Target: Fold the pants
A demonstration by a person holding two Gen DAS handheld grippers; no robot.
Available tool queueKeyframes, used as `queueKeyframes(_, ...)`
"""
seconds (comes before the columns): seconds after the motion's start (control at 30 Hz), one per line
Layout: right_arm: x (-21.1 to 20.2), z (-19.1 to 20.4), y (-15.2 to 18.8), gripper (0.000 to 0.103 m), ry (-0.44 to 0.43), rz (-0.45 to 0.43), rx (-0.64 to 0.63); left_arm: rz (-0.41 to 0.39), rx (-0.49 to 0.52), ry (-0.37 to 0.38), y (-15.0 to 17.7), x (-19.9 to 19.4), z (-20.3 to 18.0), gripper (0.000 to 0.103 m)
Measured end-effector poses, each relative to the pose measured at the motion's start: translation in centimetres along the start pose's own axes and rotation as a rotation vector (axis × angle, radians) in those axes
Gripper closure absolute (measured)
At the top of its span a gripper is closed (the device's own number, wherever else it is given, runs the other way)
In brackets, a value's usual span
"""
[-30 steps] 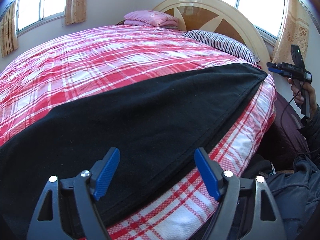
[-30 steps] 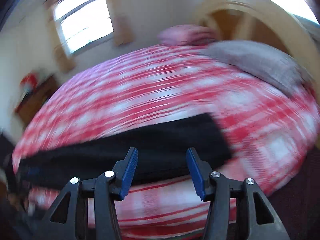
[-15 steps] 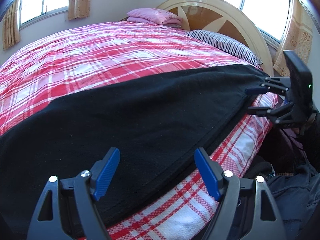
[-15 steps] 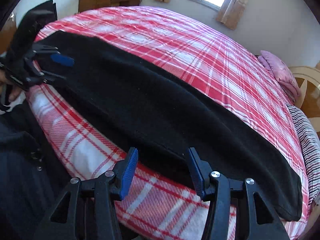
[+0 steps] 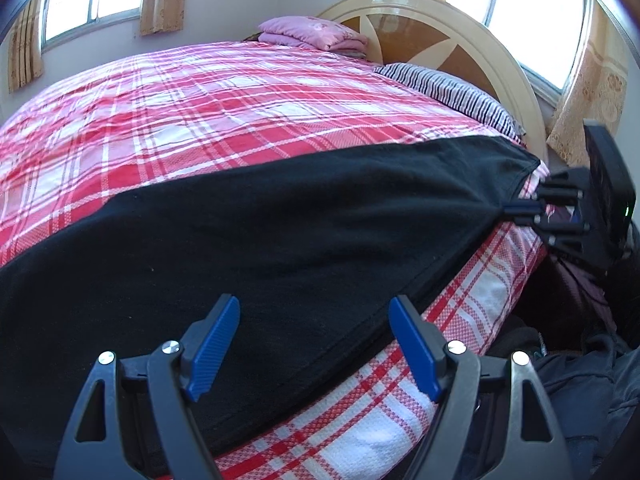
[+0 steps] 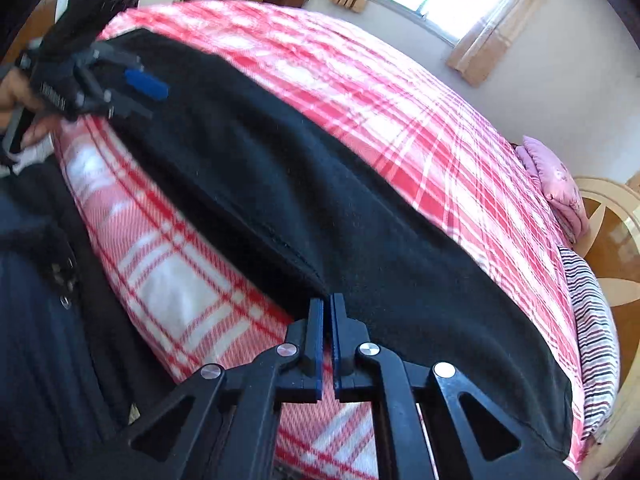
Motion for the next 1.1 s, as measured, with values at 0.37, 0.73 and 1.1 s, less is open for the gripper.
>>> queueKeyframes(0.37, -2.2, -4.6, -0.9, 0.056, -0.154, -0.052, 0.142, -0.015, 0.037, 0.034, -0.5, -0.4, -1.9, 0.023)
queueKeyframes(0.73, 1.9, -16.9, 4.8, 0.056, -0.082, 0.029, 0.643, 0.063, 0.154, 0.093, 0.2, 2.0, -6.1, 0.023)
queueKeyframes(1.1, -1.0, -7.3, -3.7, 0.056, -0.281, -0.148, 0.434, 0.034, 0.087, 0.097, 0.5, -1.5, -3.6, 0.023)
Point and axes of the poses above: each gripper's, at about its wrist camera, not at the fingertips, and x roughly the way its jaws point, z to its left, y to its underside, the point moved 8 cm from there along x, roughly the way its jaws point, and after that the axes turned 4 degrees about -y, right-handed, at the moved point
